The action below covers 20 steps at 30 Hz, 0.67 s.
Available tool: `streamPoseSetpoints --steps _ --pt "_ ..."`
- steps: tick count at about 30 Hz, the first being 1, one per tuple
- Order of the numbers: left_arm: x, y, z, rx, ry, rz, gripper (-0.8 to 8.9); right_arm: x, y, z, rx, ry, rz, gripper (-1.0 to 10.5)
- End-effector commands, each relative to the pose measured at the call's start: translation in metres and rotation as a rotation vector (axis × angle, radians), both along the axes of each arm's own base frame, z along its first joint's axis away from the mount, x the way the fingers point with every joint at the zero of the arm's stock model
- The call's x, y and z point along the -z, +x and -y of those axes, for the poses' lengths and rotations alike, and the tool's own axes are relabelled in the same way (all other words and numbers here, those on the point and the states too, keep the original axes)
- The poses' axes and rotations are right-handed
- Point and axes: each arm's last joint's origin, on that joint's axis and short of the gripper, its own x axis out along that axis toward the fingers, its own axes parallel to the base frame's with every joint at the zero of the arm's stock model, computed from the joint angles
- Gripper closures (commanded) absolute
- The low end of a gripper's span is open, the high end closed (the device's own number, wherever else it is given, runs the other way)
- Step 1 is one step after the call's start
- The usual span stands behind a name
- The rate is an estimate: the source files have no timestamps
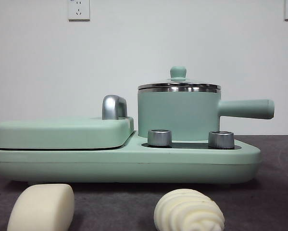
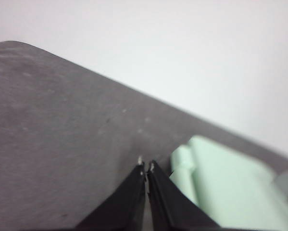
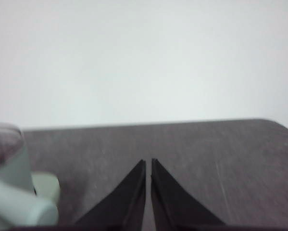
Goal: Put the buns in a small steamer
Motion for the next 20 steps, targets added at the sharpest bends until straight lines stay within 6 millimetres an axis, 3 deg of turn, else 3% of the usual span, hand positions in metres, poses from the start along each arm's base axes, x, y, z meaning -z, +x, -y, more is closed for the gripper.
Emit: streamPoseSetpoints --steps 1,6,13,20 --pt "0.004 0.001 0.0 0.003 -0.172 0.008 8.03 -0.004 -0.001 0.0 -0.026 0.092 0.051 9.3" --pt "0.002 0.001 0.0 0.008 -0.311 0.02 8.03 -0.008 -0.002 0.0 -0.028 0.177 0.095 9.3" --pt "-0.015 -0.002 0.002 0.107 -0.436 0.094 8.02 -0.02 -0.005 0.0 -0.089 0.398 0.098 9.3" --pt "-0.054 -0.013 0.004 0.173 -0.413 0.187 8.01 -0.056 -0.016 -0.002 -0.158 0.411 0.011 9.3"
